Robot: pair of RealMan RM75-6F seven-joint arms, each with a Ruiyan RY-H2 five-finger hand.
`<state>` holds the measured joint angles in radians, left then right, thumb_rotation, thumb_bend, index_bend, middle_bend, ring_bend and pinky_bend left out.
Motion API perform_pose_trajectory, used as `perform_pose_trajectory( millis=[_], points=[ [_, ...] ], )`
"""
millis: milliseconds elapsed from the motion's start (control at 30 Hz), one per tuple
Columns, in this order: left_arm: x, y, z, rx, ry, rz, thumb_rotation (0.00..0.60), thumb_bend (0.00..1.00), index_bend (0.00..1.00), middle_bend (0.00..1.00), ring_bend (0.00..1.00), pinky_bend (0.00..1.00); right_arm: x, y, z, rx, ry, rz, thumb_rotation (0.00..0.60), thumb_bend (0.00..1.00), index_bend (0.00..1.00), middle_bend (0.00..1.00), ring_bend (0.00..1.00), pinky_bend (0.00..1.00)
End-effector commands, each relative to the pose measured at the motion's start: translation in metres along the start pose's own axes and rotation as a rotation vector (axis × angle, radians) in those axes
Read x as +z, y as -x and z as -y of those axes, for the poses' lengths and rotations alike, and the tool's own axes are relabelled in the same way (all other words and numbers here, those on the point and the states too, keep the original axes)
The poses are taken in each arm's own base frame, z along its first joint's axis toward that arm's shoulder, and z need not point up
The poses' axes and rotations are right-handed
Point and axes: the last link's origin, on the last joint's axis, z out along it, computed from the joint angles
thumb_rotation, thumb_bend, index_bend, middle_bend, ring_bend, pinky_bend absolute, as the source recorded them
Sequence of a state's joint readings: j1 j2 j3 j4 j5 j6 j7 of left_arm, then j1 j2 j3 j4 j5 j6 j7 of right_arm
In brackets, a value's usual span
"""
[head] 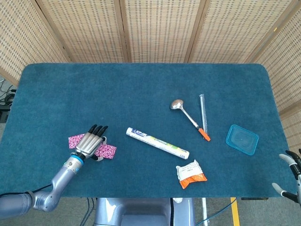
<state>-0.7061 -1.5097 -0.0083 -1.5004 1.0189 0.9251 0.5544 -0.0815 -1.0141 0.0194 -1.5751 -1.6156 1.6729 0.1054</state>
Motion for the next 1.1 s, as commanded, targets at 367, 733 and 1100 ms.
perform_pose_trajectory(
  millis=[367,733,1100],
  points=[
    [-0.002,-0.003,0.005,-0.016,-0.020,-0.019,0.514,0.13,0.30,0.00,0.00,0.00,-0.001,0.000,0.000,0.002,0.001,-0.002,0.600,0.00,0.22,0.20,0.00,0.00],
    [-0.015,-0.001,0.051,-0.063,-0.166,-0.019,0.514,0.16,0.30,0.00,0.00,0.00,0.002,0.003,-0.001,0.009,-0.004,0.005,0.600,0.00,0.22,0.20,0.00,0.00],
    [-0.017,0.010,0.082,-0.091,-0.278,0.003,0.513,0.17,0.30,0.00,0.00,0.00,0.005,0.004,0.003,0.008,-0.018,0.010,0.600,0.00,0.22,0.20,0.00,0.00]
  ],
)
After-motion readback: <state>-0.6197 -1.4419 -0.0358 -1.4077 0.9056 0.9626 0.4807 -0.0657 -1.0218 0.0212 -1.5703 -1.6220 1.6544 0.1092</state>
